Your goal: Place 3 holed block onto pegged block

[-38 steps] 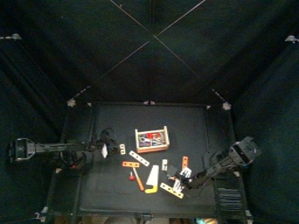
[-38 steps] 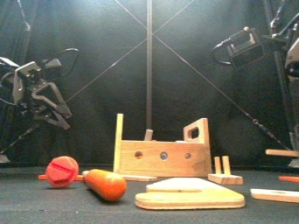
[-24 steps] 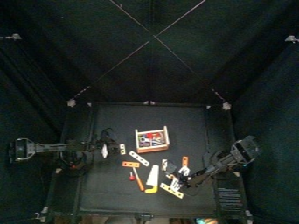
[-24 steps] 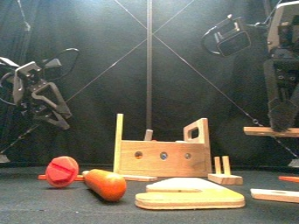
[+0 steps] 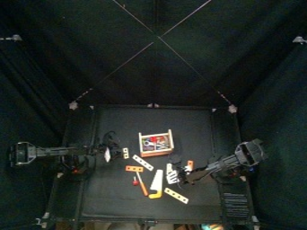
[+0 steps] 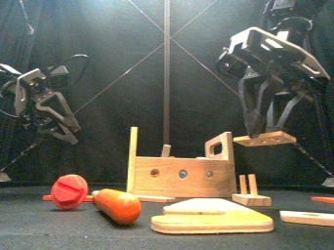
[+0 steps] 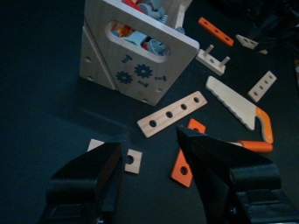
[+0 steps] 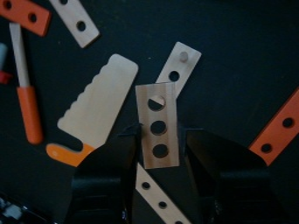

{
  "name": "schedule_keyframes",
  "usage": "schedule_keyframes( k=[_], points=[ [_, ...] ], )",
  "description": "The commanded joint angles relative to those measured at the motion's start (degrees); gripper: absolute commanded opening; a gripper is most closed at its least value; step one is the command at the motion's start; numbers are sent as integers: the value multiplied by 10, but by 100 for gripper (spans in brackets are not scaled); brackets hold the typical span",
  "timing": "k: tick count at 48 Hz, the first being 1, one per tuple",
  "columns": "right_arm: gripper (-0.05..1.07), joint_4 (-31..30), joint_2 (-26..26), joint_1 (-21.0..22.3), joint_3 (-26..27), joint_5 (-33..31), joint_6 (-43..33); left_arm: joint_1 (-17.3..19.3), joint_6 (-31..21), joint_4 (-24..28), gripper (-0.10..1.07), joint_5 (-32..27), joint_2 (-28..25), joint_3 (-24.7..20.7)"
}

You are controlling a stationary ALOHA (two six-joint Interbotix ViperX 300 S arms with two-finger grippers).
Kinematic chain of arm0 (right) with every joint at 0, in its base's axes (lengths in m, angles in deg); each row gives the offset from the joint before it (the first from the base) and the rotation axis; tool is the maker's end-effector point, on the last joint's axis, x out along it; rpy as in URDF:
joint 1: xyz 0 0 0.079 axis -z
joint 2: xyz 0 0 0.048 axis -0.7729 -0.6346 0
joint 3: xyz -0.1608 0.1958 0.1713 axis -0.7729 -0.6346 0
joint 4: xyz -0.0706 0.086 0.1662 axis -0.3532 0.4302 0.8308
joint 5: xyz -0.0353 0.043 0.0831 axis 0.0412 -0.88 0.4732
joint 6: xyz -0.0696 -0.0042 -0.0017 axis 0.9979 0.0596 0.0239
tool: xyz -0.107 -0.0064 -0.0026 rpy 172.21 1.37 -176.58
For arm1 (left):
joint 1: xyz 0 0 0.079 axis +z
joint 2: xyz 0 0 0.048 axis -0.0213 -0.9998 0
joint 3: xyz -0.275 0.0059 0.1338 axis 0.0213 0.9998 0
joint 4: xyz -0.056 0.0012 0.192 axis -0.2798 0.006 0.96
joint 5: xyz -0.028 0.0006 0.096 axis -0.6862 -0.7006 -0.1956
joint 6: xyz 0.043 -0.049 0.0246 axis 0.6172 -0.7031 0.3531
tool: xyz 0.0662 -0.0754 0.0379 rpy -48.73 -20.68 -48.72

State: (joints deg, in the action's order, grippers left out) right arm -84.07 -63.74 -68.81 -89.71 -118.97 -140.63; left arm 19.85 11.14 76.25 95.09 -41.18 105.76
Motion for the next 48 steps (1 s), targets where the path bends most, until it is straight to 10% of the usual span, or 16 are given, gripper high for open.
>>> schedule_keyframes(
  k=[1, 18, 48],
  points=[
    [57, -9, 0, 2, 11, -3, -51, 2, 1, -1, 85, 3, -1, -7],
    [57, -33, -51, 7, 54, -94, -176, 1, 1, -1, 85, 2, 0, -6],
    [57, 17, -105, 35, 105, -110, -178, -3, 1, -1, 85, 2, -1, -5]
  ],
)
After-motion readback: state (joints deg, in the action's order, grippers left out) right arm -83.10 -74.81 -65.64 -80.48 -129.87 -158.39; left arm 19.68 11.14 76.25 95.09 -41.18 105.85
